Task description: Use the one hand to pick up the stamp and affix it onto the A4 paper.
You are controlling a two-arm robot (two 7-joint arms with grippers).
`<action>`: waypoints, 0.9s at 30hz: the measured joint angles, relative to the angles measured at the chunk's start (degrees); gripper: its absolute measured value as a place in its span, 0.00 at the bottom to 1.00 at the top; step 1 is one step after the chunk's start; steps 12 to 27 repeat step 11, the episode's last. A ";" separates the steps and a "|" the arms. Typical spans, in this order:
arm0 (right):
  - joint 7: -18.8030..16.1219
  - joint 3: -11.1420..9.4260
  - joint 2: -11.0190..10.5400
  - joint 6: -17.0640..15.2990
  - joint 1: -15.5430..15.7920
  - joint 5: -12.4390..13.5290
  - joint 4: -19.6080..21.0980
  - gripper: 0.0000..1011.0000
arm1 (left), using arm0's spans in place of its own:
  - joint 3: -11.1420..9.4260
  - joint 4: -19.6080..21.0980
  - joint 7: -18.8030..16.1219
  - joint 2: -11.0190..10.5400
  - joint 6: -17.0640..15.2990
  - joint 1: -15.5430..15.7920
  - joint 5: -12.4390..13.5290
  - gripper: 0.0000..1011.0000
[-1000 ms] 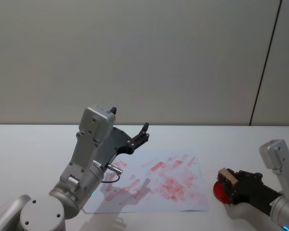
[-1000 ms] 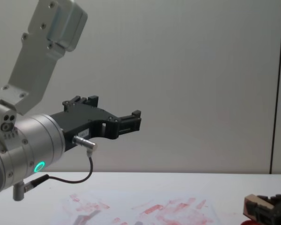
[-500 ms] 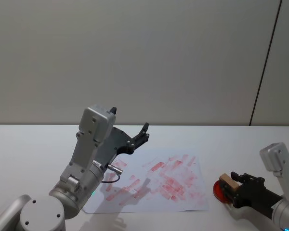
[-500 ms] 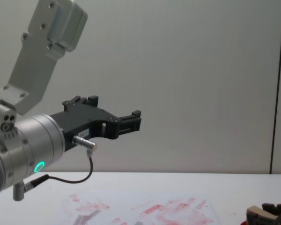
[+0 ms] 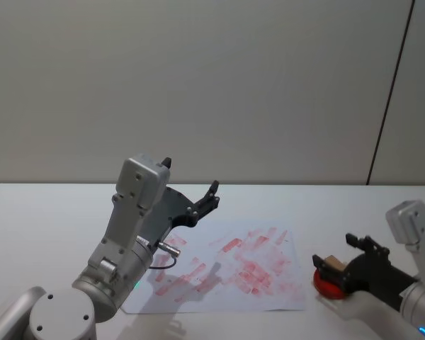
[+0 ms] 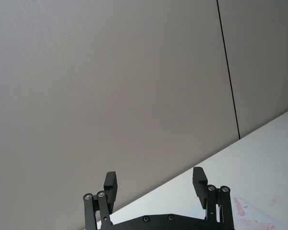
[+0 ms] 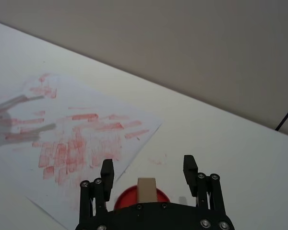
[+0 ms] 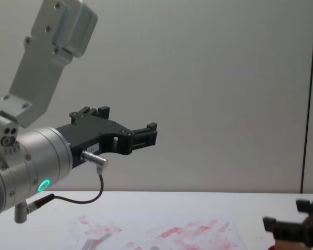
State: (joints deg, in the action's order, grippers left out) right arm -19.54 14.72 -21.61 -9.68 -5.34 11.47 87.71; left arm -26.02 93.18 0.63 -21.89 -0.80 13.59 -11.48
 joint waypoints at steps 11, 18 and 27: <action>0.37 -0.31 0.07 2.64 -0.09 1.45 3.57 0.99 | 0.00 0.00 0.00 0.00 0.00 0.00 0.00 0.99; 0.37 -0.31 0.07 2.64 -0.09 1.45 3.57 0.99 | 0.00 0.00 0.00 0.00 0.00 0.00 0.00 0.99; 0.37 -0.31 0.07 2.64 -0.09 1.45 3.57 0.99 | 0.00 0.00 0.00 0.00 0.00 0.00 0.00 0.99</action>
